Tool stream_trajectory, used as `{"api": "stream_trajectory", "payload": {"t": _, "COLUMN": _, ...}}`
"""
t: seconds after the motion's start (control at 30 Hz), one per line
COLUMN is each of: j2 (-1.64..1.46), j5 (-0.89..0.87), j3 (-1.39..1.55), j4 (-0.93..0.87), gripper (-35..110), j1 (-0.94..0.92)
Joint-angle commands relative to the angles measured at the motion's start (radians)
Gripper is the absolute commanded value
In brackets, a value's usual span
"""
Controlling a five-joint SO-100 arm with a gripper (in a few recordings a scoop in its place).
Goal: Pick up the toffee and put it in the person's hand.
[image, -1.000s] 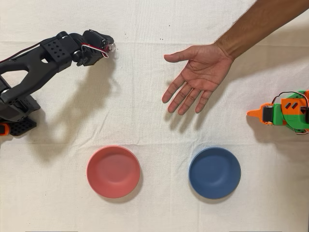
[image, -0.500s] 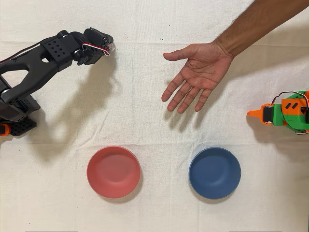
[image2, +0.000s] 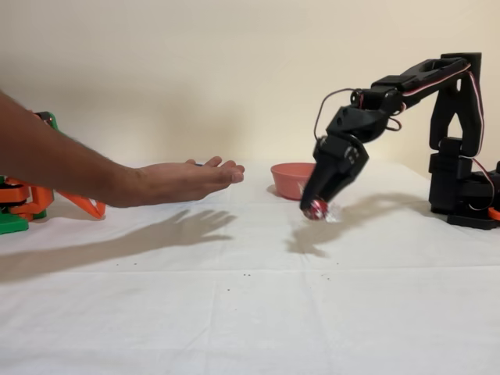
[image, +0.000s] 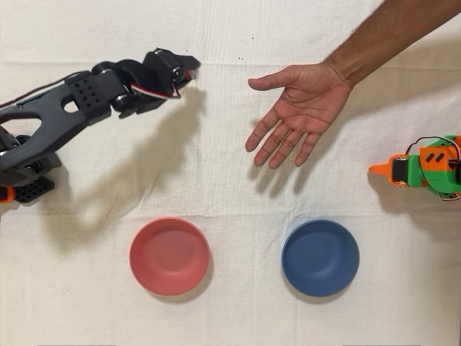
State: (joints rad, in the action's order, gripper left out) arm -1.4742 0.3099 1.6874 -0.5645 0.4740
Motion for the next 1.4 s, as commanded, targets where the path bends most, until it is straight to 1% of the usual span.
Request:
{"api": "stream_trajectory", "payload": {"t": 0.0, "j2": -0.135, "j5": 0.043, "j3": -0.084, "j4": 0.043, "gripper": 8, "j1": -0.058}}
{"api": "stream_trajectory", "payload": {"t": 0.17, "j2": -0.13, "j5": 0.06, "j3": -0.152, "j4": 0.091, "gripper": 7, "j1": -0.133}}
{"api": "stream_trajectory", "payload": {"t": 0.4, "j2": -0.043, "j5": 0.063, "j3": -0.339, "j4": 0.11, "gripper": 6, "j1": -0.201}}
{"api": "stream_trajectory", "payload": {"t": 0.77, "j2": 0.141, "j5": 0.109, "j3": -0.561, "j4": 0.166, "gripper": 5, "j1": -0.227}}
{"api": "stream_trajectory", "payload": {"t": 1.13, "j2": 0.276, "j5": 0.207, "j3": -0.594, "j4": 0.288, "gripper": 6, "j1": -0.233}}
{"api": "stream_trajectory", "payload": {"t": 1.37, "j2": 0.339, "j5": 0.25, "j3": -0.604, "j4": 0.318, "gripper": 6, "j1": -0.233}}
